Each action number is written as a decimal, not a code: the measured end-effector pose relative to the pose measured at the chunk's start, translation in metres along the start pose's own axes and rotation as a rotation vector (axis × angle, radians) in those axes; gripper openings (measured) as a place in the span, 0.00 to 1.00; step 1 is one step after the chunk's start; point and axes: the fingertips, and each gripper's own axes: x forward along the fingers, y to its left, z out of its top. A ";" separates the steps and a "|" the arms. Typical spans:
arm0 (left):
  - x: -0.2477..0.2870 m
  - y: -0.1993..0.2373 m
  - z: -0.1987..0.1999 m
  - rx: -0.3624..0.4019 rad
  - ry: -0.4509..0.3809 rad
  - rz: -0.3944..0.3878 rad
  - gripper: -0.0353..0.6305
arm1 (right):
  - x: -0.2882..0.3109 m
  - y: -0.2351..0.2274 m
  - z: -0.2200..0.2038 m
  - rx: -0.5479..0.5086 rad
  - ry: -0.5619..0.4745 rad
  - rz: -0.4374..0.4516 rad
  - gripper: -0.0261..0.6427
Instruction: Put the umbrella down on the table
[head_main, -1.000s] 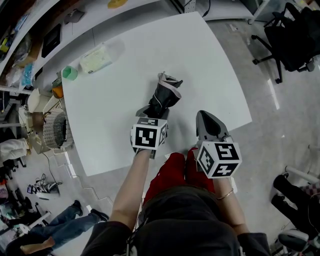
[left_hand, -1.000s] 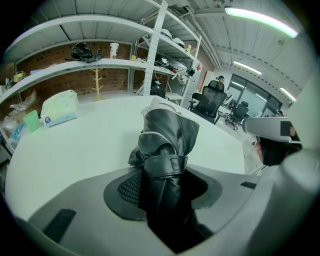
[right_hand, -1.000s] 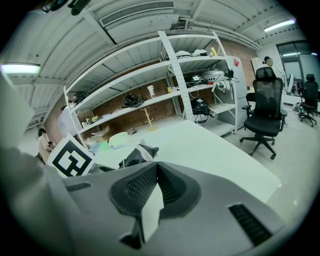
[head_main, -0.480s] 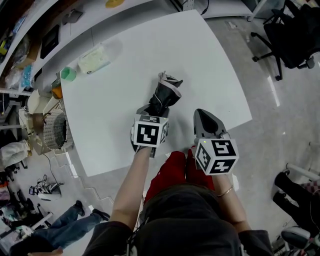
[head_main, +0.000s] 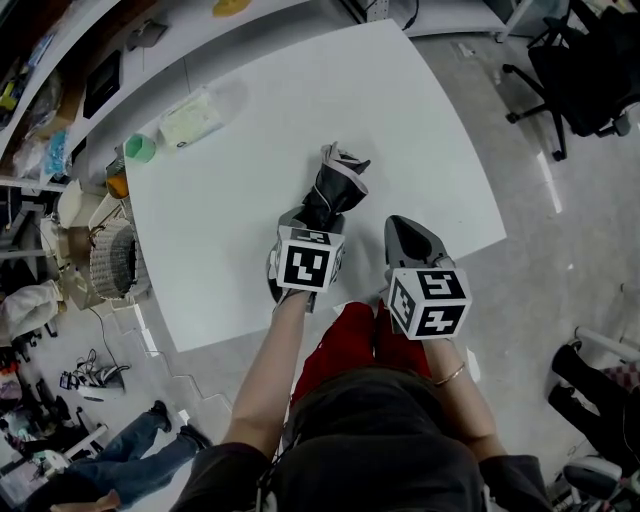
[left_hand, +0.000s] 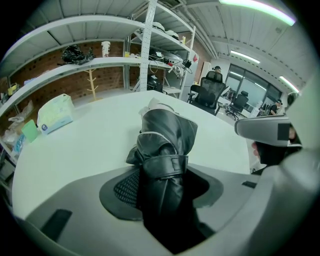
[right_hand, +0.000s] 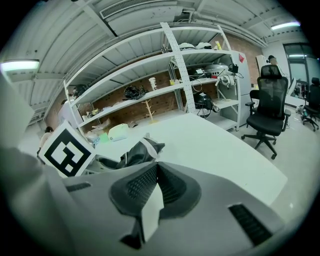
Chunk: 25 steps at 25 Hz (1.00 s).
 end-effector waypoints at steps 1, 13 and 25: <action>0.001 -0.001 0.000 0.012 0.001 -0.001 0.38 | 0.001 0.000 -0.001 -0.002 0.005 0.001 0.07; 0.002 0.000 0.000 0.020 -0.012 -0.003 0.49 | -0.001 0.006 -0.007 -0.014 0.025 -0.010 0.07; -0.023 0.001 0.015 -0.079 -0.159 -0.025 0.53 | -0.012 0.015 0.006 -0.034 -0.002 -0.005 0.07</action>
